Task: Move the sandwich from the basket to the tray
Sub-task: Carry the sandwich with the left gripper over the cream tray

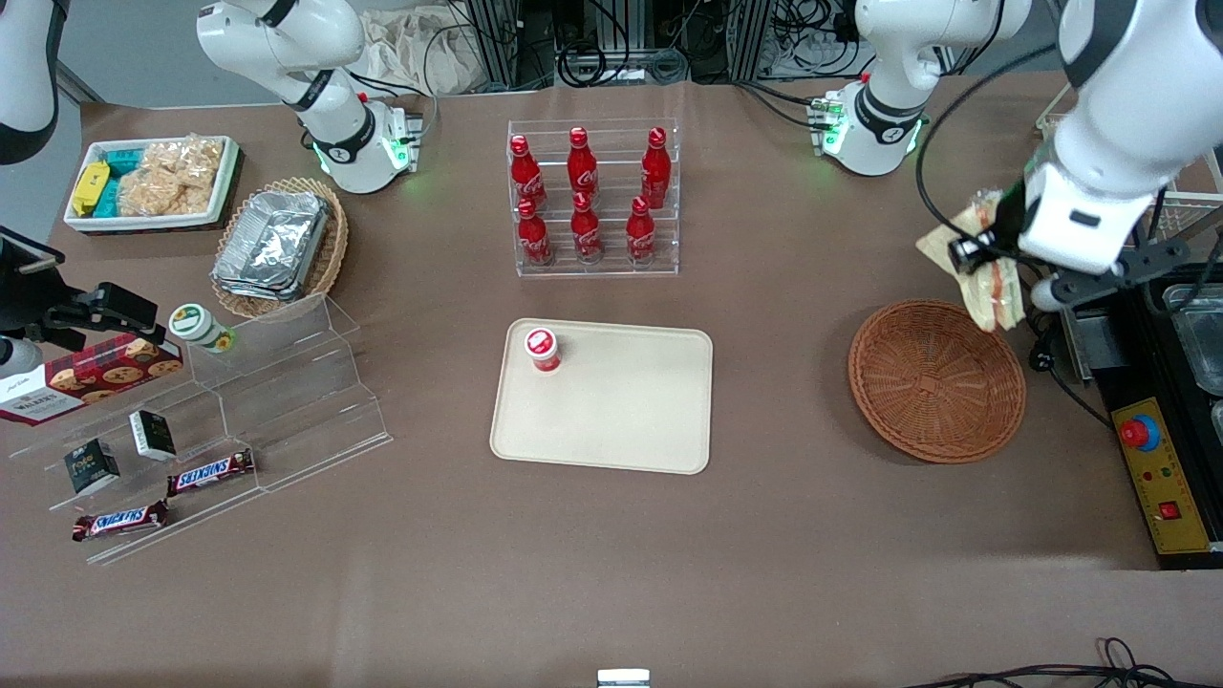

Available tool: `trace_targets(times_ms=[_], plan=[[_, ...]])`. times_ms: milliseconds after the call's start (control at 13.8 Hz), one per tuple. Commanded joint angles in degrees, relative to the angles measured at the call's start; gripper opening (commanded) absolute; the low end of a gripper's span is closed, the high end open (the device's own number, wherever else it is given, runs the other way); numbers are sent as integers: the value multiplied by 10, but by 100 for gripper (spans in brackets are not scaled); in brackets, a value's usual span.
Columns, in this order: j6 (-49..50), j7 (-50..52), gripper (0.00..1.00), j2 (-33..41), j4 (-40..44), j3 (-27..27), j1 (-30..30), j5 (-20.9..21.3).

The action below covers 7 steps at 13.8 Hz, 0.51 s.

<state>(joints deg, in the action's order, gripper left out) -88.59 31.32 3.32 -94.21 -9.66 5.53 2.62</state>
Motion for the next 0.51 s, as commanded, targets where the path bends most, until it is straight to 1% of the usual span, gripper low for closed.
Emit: trace_targets(times_ms=[0,145,218,435], plan=[[36,59,24,-16,41,-72,1,10],[35,101,24,-22,40,-130,1,11],[34,105,24,-33,39,-154,1,11],[11,107,26,-92,36,-210,2,13]])
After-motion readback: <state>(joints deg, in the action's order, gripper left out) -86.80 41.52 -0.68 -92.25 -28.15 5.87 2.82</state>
